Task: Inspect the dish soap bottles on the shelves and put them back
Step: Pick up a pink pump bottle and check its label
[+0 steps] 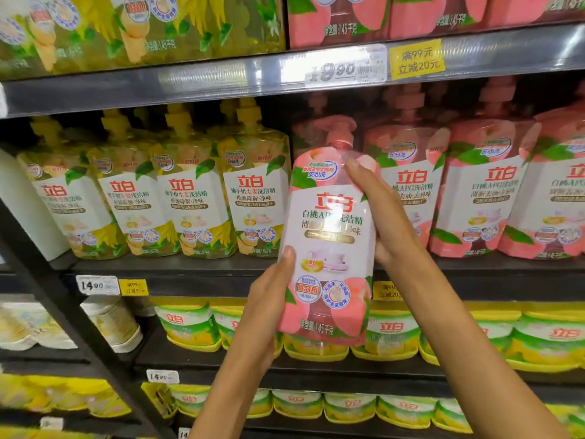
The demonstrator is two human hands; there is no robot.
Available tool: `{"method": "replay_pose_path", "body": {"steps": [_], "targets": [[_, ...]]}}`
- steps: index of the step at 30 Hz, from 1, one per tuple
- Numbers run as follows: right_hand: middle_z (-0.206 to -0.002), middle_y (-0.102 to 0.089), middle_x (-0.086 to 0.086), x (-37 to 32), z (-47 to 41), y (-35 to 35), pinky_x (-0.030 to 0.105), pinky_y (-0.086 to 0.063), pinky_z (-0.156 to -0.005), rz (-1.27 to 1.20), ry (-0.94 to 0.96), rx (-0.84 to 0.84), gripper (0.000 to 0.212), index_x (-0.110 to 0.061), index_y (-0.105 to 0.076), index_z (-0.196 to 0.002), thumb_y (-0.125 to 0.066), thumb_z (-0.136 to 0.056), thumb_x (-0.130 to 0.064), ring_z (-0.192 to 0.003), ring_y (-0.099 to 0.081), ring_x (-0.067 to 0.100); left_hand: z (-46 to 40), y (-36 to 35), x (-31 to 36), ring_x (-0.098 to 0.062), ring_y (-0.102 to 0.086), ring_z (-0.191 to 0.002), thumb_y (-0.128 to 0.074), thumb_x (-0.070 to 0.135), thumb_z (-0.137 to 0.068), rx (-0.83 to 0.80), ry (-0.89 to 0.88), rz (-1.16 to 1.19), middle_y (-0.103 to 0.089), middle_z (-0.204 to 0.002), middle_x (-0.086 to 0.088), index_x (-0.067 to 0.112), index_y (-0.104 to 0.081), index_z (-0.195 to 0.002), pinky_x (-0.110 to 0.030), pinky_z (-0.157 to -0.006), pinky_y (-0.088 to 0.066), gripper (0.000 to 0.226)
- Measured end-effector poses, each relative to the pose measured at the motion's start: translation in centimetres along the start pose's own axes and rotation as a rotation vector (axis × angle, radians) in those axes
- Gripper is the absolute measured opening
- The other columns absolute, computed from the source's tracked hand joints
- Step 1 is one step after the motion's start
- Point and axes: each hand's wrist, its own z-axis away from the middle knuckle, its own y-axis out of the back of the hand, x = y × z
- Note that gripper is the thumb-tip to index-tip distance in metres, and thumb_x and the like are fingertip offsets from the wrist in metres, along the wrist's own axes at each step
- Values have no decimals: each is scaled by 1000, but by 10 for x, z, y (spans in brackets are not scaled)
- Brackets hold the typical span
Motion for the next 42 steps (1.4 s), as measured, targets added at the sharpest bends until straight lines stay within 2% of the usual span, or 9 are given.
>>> {"method": "replay_pose_path", "body": {"steps": [6, 12, 19, 23, 26, 32, 36, 39, 42], "targets": [[-113, -73, 6, -6, 8, -9, 42, -55, -93, 228, 24, 9, 58, -16, -55, -131, -71, -84, -46, -101, -71, 21, -2, 4, -9, -22, -69, -104, -46, 64, -77, 20, 13, 158, -72, -111, -5, 36, -73, -103, -39, -88, -55, 47], [-126, -66, 9, 3, 15, -4, 46, -44, -107, -4, 33, -175, 60, -14, -57, -131, -59, -85, -52, -120, -61, 25, -8, 5, -9, -19, -71, -96, -41, 49, -93, -96, 55, 436, -73, -109, -6, 26, -74, -106, -29, -70, -58, 43], [-95, -73, 4, 2, 18, -10, 39, -53, -91, -108, 47, -206, 36, -18, -69, -103, -74, -72, -36, -89, -69, 21, -15, 12, -20, -12, -71, -73, -40, 65, -82, -171, 79, 231, -74, -84, -5, 26, -76, -100, -24, -63, -56, 57], [-140, -51, -4, 6, 26, -17, 36, -50, -100, 158, 205, 31, 91, -32, -38, -141, -84, -62, -32, -121, -59, 16, -16, 11, -15, -11, -63, -112, -46, 80, -72, -187, -18, 148, -66, -124, 2, 28, -58, -128, -31, -90, -53, 78], [-131, -46, -25, 10, 25, -20, 30, -47, -102, 334, 238, 116, 106, -30, -24, -151, -82, -63, -44, -124, -52, 5, -8, -3, -19, -16, -55, -125, -61, 80, -64, -201, -10, 67, -61, -131, 5, 38, -59, -127, -46, -106, -40, 75], [-118, -68, -6, -5, 18, 9, 23, -52, -83, 354, 85, 2, 95, -21, -38, -144, -78, -65, -55, -103, -68, 7, -5, 0, -21, -25, -54, -126, -63, 65, -75, -207, 33, 437, -58, -136, -8, 25, -59, -129, -44, -98, -48, 67], [-88, -75, 1, 1, 17, 9, 27, -56, -69, 112, -32, -245, 27, -16, -75, -97, -64, -85, -38, -80, -72, 14, -1, 5, -17, -19, -63, -114, -53, 72, -77, -245, 81, 369, -68, -121, -5, 30, -71, -113, -39, -94, -53, 58], [-89, -75, 4, -3, 23, 5, 29, -57, -70, 38, 10, -208, 25, -13, -72, -98, -66, -84, -33, -81, -72, 18, -8, 14, -12, -20, -68, -102, -39, 64, -84, -213, 113, 293, -72, -110, -12, 24, -74, -108, -22, -61, -58, 58], [-105, -73, 13, -4, 30, 0, 37, -59, -75, 109, 143, -68, 48, -8, -59, -119, -77, -77, -24, -94, -73, 27, -8, 19, -7, -20, -58, -122, -45, 70, -82, -200, 54, 142, -62, -130, -4, 28, -59, -129, -28, -86, -56, 65]]}}
